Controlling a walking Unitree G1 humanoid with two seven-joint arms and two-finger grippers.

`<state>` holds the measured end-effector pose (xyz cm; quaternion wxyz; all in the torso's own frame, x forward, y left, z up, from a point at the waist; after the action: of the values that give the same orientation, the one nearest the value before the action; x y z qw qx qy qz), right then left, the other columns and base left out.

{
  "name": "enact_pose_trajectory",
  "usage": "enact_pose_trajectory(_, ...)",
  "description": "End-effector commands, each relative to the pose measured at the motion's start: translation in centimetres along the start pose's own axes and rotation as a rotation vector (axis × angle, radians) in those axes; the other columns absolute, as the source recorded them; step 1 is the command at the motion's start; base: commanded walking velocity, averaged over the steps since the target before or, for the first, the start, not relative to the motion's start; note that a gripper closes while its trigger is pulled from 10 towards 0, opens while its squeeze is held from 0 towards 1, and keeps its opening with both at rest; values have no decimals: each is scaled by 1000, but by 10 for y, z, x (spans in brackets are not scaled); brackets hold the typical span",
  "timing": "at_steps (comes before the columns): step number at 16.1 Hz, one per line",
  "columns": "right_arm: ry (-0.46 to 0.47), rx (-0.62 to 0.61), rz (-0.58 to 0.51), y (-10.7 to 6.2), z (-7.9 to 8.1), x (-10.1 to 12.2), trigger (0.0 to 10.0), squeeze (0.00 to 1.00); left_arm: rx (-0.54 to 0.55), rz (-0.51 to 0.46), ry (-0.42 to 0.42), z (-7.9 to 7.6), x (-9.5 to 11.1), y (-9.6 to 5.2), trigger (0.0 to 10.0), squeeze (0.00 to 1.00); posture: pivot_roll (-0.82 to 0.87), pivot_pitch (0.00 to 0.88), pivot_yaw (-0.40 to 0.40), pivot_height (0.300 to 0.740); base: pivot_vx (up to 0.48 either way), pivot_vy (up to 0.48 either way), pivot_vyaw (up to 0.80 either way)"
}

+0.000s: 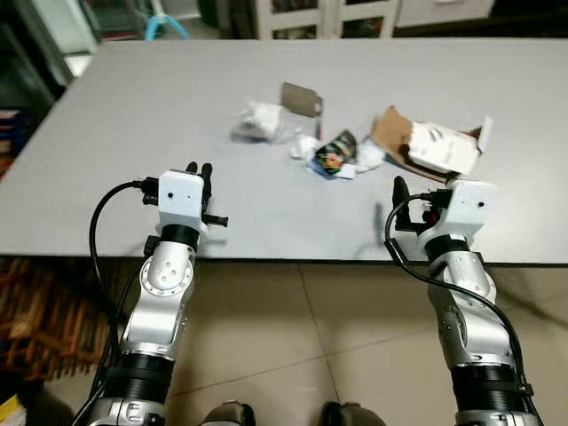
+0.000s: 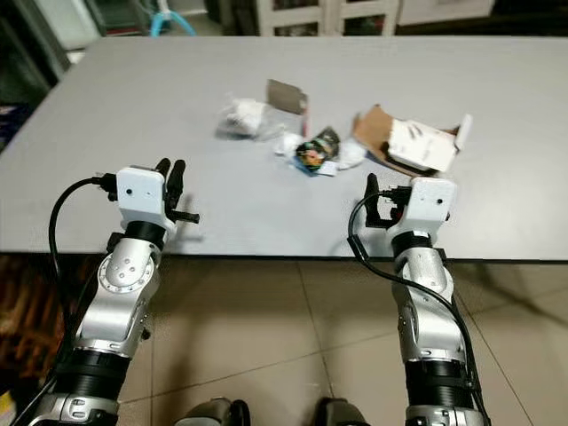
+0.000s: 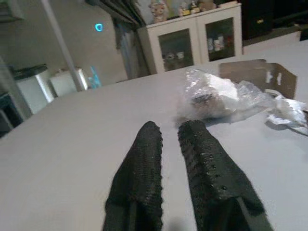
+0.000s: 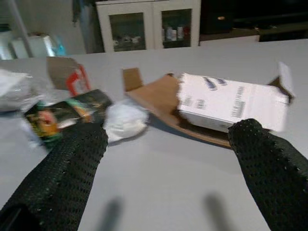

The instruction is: Picking trash to rubbish bin

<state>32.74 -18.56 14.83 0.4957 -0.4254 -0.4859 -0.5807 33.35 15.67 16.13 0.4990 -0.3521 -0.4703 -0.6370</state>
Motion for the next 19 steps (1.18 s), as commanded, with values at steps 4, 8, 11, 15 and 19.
enact_pose_trajectory(4, 11, 2, -5, -1, 1, 0, 10000, 0, -4, -6, 12, 1, 0, 0, 10000, 1000, -8, 151, 52, 740, 0, 0, 0)
enact_pose_trajectory(8, 10, 6, 4, -2, 2, -2, 10000, 0, -12, -2, 5, 0, -1, -2, 10000, 1000, -7, 159, 50, 740, 0, 0, 0)
enact_pose_trajectory(11, 8, 2, 5, -2, 1, -2, 10000, 0, -14, 2, 3, 0, -2, -2, 10000, 1000, -7, 166, 49, 740, 0, 0, 0)
enact_pose_trajectory(15, 8, 0, 4, -2, 1, -1, 10000, 0, -30, 4, -13, -2, -3, -2, 10000, 1000, -4, 170, 49, 740, 0, 0, 0)
enact_pose_trajectory(19, 9, -1, 5, -1, 1, -2, 10000, 0, -30, 7, -16, -2, -3, -2, 10000, 1000, 0, 166, 49, 740, 0, 0, 0)
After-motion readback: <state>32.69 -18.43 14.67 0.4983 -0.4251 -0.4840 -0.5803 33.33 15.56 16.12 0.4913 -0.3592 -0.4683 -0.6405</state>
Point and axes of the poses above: a point about 5 cm out from each wrist's last joint towards the gripper, its own y axis pointing out of the wrist towards the gripper, its own x axis along the axis of the wrist's last joint, z = x × y, the point moved 1 cm from there along y, pointing out of the wrist towards the gripper, and after that the axes turned 7 degrees about y, right-handed, at the moved point
